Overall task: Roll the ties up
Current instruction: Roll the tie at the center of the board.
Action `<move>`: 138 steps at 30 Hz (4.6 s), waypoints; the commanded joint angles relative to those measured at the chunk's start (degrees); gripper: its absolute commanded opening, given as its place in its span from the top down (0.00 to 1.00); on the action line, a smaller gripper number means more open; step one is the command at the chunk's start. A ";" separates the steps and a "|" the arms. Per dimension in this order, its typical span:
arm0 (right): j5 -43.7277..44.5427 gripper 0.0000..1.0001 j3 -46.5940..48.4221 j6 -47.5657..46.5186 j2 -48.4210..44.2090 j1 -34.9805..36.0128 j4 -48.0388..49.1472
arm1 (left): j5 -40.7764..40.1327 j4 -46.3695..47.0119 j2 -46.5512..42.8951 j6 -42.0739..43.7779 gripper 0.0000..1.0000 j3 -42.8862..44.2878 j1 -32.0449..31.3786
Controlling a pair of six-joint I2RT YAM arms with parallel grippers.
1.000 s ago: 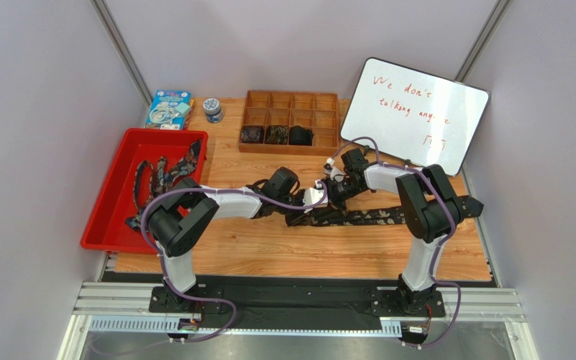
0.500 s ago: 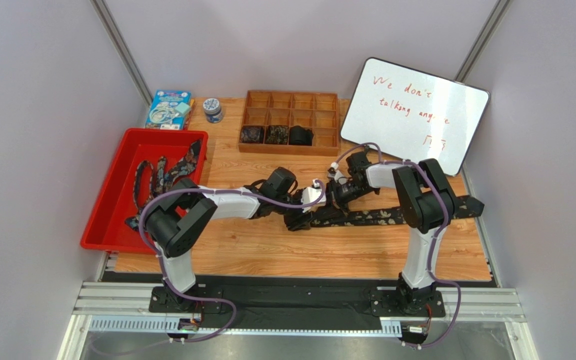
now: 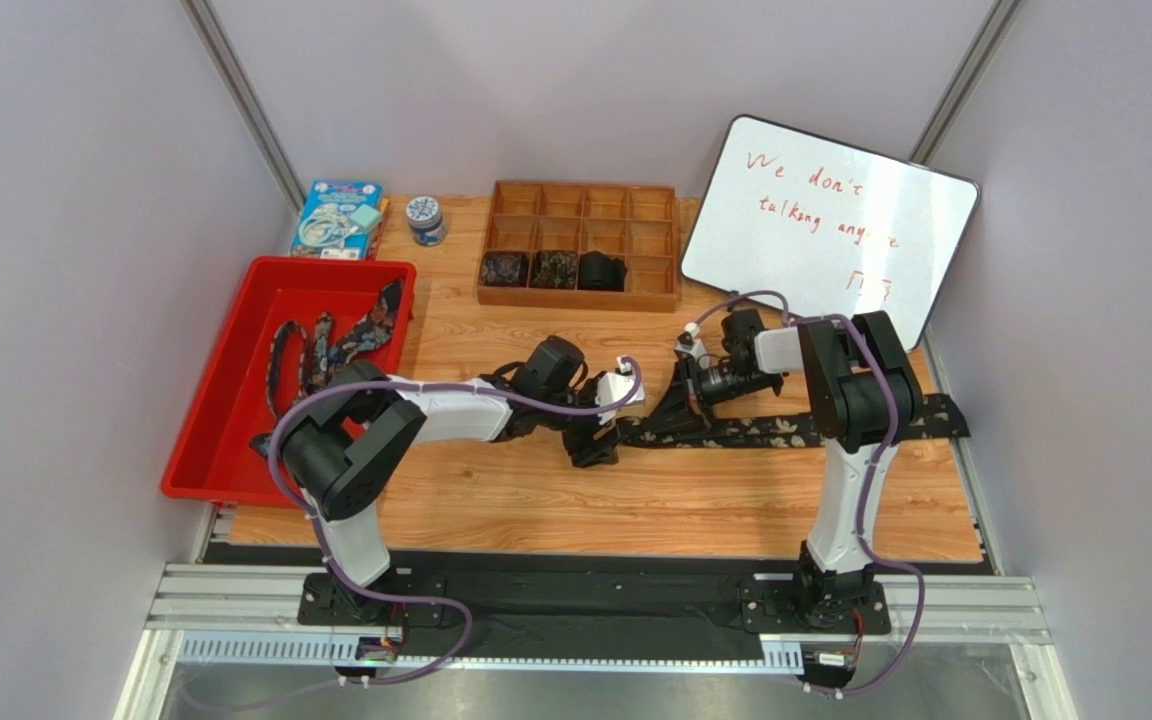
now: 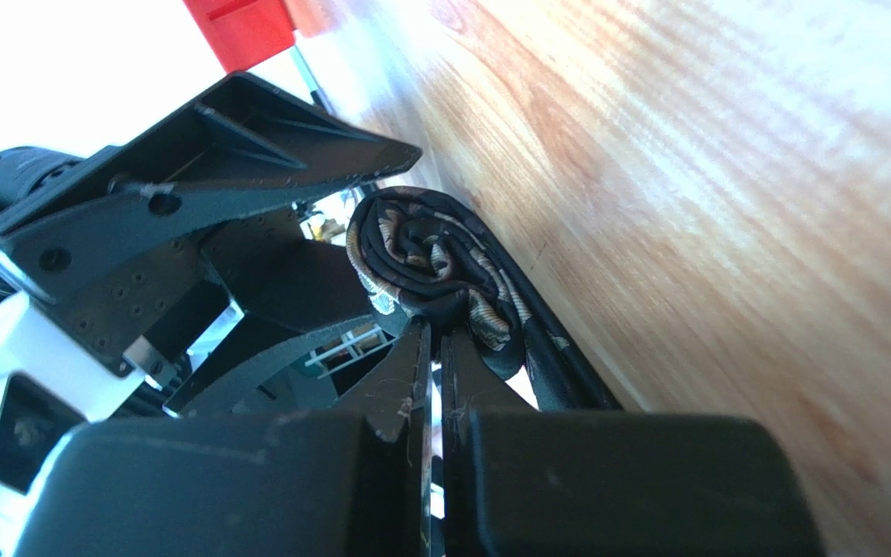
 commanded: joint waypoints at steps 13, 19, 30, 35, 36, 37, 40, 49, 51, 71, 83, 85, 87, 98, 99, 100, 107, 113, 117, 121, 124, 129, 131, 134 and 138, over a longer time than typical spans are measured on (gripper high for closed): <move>0.92 1.00 -2.38 0.70 4.30 -1.12 0.57 | -2.08 6.40 8.61 -2.94 0.51 5.40 -1.74; 0.40 1.00 -2.03 1.75 3.95 -1.03 1.01 | -4.98 -0.44 8.52 0.83 0.61 7.50 -3.49; 6.36 1.00 3.33 -7.20 0.43 -1.73 -12.68 | -14.38 -22.43 5.02 7.16 0.89 12.95 -4.11; 11.11 1.00 4.47 -8.80 1.30 -1.65 -13.84 | -16.94 -33.32 5.10 7.87 0.84 20.68 -5.08; 11.47 1.00 4.65 -9.06 1.57 -1.65 -13.76 | -16.94 -34.64 4.58 8.13 0.82 21.04 -5.08; 11.73 1.00 4.65 -9.15 1.83 -1.73 -13.84 | -16.94 -34.91 4.05 8.22 0.78 21.21 -5.08; 12.96 1.00 4.04 -9.76 1.93 -1.65 -13.75 | -15.19 -35.62 2.20 8.49 0.66 21.04 -5.08; 13.32 1.00 2.02 -10.12 1.22 -1.74 -11.82 | -10.87 -28.42 0.17 5.23 0.65 17.00 -5.25; 11.83 1.00 2.10 -9.68 0.26 -1.65 -11.03 | -12.72 -27.54 2.01 5.14 0.78 16.82 -5.25; 6.37 0.55 5.09 -0.88 -5.37 4.68 -10.07 | -17.11 -25.60 6.50 8.22 0.88 14.01 -7.36; 14.28 1.00 3.95 -1.06 1.13 6.00 -7.33 | -12.29 -24.99 3.26 8.84 0.73 11.55 -6.49; 15.42 1.00 3.77 -1.41 1.31 5.91 -7.69 | -10.01 -25.25 2.38 9.01 0.61 11.37 -5.79; 16.04 1.00 3.68 -2.03 1.48 5.74 -8.39 | -8.77 -25.60 0.88 8.92 0.53 11.55 -4.03; 15.86 1.00 4.30 -4.23 4.03 4.68 -11.38 | -6.13 -27.62 3.42 11.30 0.19 14.54 -2.35; 15.69 1.00 4.21 -4.49 4.56 4.51 -11.47 | -6.13 -27.27 3.78 11.47 0.19 14.45 -2.35; 15.69 1.00 4.12 -4.49 4.91 4.42 -11.73 | -5.95 -26.92 4.48 11.47 0.20 14.36 -2.35; 16.74 1.00 4.30 -5.02 6.50 2.31 -12.44 | -7.18 -26.39 3.78 10.95 0.63 14.36 -2.27; 16.13 1.00 4.47 -4.67 6.23 3.09 -12.26 | -5.96 -30.08 -1.05 12.35 0.75 16.55 -2.18; 14.38 1.00 4.74 -3.96 6.93 4.41 -11.39 | -3.32 -30.96 -0.97 11.12 0.75 19.89 -2.97; 12.88 1.00 4.91 -3.17 7.02 5.38 -10.59 | -2.88 -29.39 2.72 9.02 0.74 23.75 -4.72; 11.65 1.00 4.74 -2.82 6.85 5.91 -10.07 | -2.00 -27.45 6.58 6.82 0.74 26.04 -4.99; 10.07 1.00 4.56 -3.17 6.85 5.91 -9.54 | -0.77 -24.03 11.15 6.37 0.73 26.14 -5.17; 9.97 1.00 4.39 -3.61 6.94 6.00 -9.54 | -0.68 -22.97 11.77 6.37 0.72 25.00 -5.43; 9.36 1.00 4.12 -4.22 6.85 5.91 -9.71 | -1.20 -22.61 13.18 6.99 0.71 24.21 -5.61; 8.31 0.99 5.09 -7.38 5.36 5.91 -13.47 | -4.45 -25.51 15.47 8.57 0.74 23.51 -5.78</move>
